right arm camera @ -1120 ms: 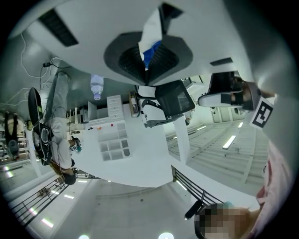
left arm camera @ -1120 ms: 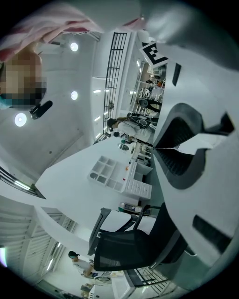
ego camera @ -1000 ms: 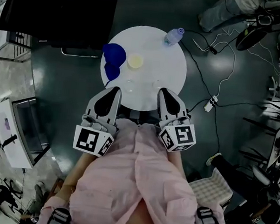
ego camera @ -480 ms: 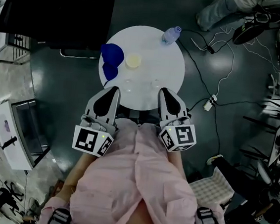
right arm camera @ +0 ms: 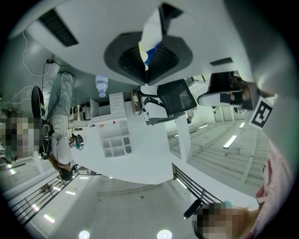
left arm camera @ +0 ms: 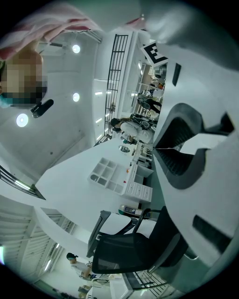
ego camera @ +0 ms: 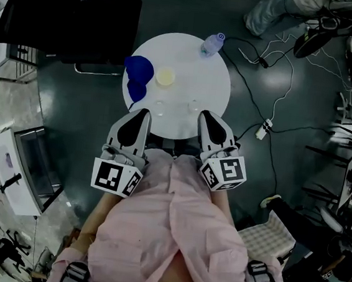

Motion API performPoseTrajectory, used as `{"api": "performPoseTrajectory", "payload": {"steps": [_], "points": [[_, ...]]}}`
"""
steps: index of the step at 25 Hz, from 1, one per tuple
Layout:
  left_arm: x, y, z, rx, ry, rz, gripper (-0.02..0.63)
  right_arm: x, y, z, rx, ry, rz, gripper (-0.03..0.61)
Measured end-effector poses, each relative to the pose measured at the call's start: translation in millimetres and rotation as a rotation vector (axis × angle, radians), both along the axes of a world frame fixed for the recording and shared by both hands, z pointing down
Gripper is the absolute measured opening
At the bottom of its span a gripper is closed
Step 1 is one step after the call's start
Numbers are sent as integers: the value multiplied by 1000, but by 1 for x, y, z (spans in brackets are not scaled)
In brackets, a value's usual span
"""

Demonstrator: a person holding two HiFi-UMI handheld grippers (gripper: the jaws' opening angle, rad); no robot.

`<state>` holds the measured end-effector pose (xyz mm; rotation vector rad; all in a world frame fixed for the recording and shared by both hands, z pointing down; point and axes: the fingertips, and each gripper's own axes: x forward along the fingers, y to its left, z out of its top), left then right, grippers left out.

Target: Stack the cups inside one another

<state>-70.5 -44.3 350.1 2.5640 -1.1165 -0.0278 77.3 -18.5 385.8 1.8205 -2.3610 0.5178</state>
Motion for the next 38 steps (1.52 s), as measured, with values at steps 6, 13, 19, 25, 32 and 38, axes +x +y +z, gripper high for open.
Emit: {"api": "performPoseTrajectory", "payload": {"steps": [6, 13, 19, 25, 32, 38], "points": [[3, -2, 3, 2, 0, 4, 19, 4, -1, 3, 4, -4, 10, 37], [-8, 2, 29, -54, -8, 15, 19, -7, 9, 29, -43, -22, 27, 37], [23, -7, 22, -36, -9, 91, 18, 17, 6, 18, -26, -28, 80, 37], [45, -9, 16, -8, -10, 159, 20, 36, 14, 12, -3, -22, 146, 37], [47, -9, 14, 5, 7, 163, 19, 39, 15, 13, 7, -16, 158, 37], [46, -9, 18, -13, -7, 150, 18, 43, 11, 15, -1, -8, 154, 37]]}}
